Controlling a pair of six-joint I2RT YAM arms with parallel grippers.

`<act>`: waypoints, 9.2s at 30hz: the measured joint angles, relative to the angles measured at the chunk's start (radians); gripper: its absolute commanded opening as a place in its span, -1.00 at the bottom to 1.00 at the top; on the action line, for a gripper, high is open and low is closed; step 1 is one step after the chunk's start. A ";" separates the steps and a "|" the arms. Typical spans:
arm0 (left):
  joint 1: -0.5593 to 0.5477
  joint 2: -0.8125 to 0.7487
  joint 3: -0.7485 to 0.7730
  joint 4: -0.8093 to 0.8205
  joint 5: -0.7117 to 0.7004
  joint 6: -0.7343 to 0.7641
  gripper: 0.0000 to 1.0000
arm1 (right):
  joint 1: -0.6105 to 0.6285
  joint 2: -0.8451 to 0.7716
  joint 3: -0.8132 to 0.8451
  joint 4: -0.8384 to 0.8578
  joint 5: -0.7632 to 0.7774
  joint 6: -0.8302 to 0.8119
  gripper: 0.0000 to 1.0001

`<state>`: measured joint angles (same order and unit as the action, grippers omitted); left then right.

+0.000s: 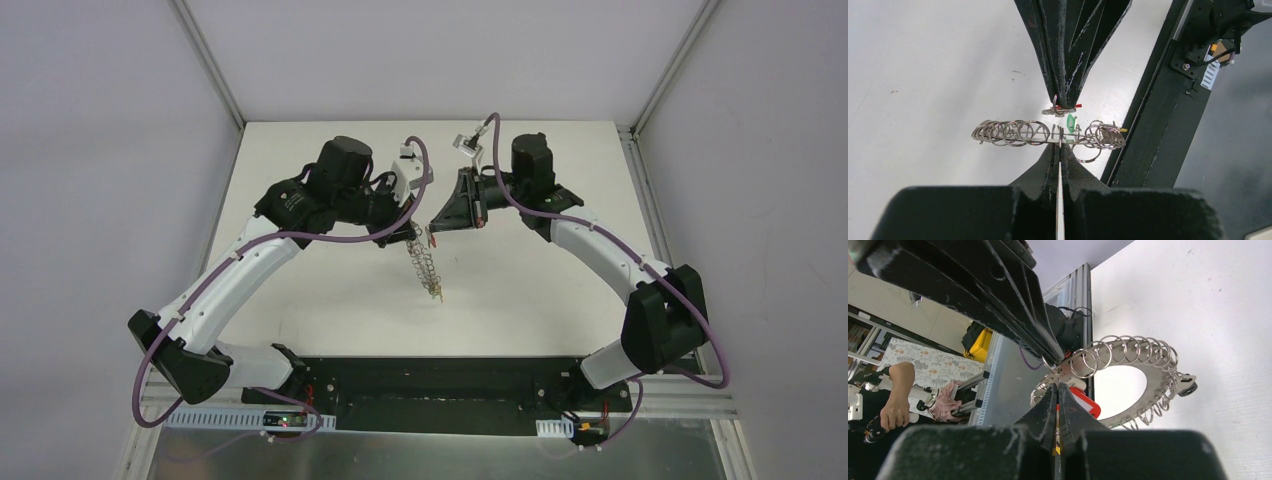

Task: Put the keys on the keyring

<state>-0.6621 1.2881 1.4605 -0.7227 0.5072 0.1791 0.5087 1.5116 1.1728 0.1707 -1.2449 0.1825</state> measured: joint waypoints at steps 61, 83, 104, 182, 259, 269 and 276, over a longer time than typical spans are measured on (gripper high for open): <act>-0.020 0.014 -0.005 -0.026 -0.049 0.065 -1.00 | 0.039 0.051 -0.021 0.165 0.004 0.216 -1.00; -0.026 0.013 -0.016 -0.043 -0.094 0.095 -1.00 | 0.055 0.087 0.030 -0.002 0.036 0.124 -1.00; -0.046 0.013 -0.016 -0.072 -0.127 0.174 -1.00 | 0.072 0.101 0.069 -0.116 0.079 0.074 -1.00; -0.112 0.011 -0.016 -0.087 -0.197 0.233 -1.00 | 0.045 0.099 0.072 -0.017 0.002 0.120 -1.00; -0.111 0.015 -0.016 -0.090 -0.220 0.235 -1.00 | 0.078 0.132 0.081 -0.166 0.029 0.038 -1.00; -0.118 0.013 -0.016 -0.114 -0.168 0.259 -1.00 | 0.066 0.152 0.091 -0.182 0.064 0.042 -1.00; -0.118 0.013 -0.016 -0.113 -0.180 0.254 -1.00 | 0.051 0.152 0.091 -0.171 0.039 0.035 -1.00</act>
<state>-0.7799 1.3006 1.4445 -0.8352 0.3271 0.4335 0.5602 1.6638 1.2640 -0.0002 -1.2057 0.2180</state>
